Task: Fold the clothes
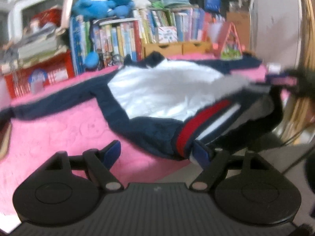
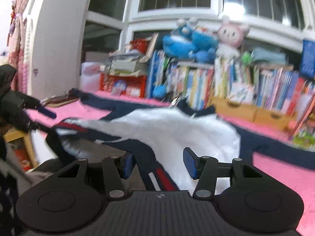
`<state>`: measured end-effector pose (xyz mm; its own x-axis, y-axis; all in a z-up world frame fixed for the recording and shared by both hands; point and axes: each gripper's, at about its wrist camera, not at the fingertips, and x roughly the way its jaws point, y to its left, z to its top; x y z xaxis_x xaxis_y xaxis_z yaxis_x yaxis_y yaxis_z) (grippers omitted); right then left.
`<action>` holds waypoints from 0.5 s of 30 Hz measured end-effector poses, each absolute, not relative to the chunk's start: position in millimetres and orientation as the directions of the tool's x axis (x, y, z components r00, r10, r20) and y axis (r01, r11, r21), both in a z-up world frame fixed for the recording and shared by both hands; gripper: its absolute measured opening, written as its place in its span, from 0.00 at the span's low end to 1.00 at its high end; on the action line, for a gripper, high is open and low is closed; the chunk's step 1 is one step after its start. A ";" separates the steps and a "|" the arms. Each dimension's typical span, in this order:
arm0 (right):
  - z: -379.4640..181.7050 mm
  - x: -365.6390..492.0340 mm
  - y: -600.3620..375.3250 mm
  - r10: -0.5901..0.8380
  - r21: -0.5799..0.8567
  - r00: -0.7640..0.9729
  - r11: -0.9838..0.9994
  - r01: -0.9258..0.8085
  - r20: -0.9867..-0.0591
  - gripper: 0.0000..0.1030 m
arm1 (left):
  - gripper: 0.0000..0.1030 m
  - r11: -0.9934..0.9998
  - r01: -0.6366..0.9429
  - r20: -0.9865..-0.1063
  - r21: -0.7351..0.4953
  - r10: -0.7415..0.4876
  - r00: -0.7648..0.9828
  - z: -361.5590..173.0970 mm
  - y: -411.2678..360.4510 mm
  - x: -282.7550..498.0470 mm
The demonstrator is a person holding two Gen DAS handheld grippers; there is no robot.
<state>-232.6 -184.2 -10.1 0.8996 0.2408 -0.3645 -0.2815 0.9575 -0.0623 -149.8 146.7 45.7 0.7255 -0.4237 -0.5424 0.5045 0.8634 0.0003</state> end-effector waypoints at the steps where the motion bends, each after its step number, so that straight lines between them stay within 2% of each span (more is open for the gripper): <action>1: -13.2 -233.5 -186.8 0.250 -0.047 0.885 0.956 -0.291 -0.392 0.51 | 0.76 0.867 0.498 -0.538 -0.032 -0.435 0.722 46.8 154.6 -151.1; 5: -26.4 -230.6 -196.6 0.265 0.013 0.833 0.955 -0.296 -0.485 0.51 | 0.77 0.890 0.436 -0.505 -0.134 -0.440 0.742 50.6 178.1 -153.9; 8: -31.8 -225.8 -197.3 0.321 0.068 0.785 0.939 -0.338 -0.530 0.52 | 0.77 0.889 0.447 -0.487 -0.100 -0.435 0.757 54.3 165.8 -148.5; 10: -31.0 -221.0 -194.4 0.412 0.113 0.728 0.899 -0.424 -0.547 0.54 | 0.77 0.883 0.468 -0.482 -0.044 -0.429 0.764 56.9 147.2 -140.2; 12: -25.9 -219.7 -188.7 0.535 0.168 0.658 0.827 -0.537 -0.531 0.60 | 0.77 0.880 0.474 -0.469 -0.001 -0.419 0.778 56.5 126.8 -125.7; 15: -13.3 -215.5 -185.0 0.645 0.210 0.623 0.750 -0.627 -0.443 0.69 | 0.77 0.880 0.474 -0.438 0.027 -0.416 0.797 51.4 100.2 -104.5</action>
